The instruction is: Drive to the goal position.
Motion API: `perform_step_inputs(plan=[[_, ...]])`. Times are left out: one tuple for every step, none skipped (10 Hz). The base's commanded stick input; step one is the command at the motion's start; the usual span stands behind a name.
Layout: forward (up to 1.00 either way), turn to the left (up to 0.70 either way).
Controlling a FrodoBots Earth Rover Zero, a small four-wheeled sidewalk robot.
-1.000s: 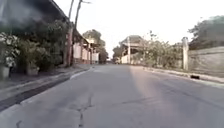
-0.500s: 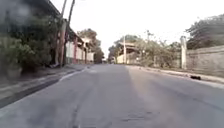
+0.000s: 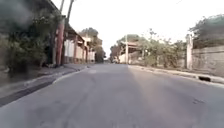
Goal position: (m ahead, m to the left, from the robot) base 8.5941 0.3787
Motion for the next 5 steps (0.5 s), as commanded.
perform_step_inputs(plan=[[1.00,0.00],[1.00,0.00],[1.00,0.00],[1.00,0.00],[1.00,0.21]])
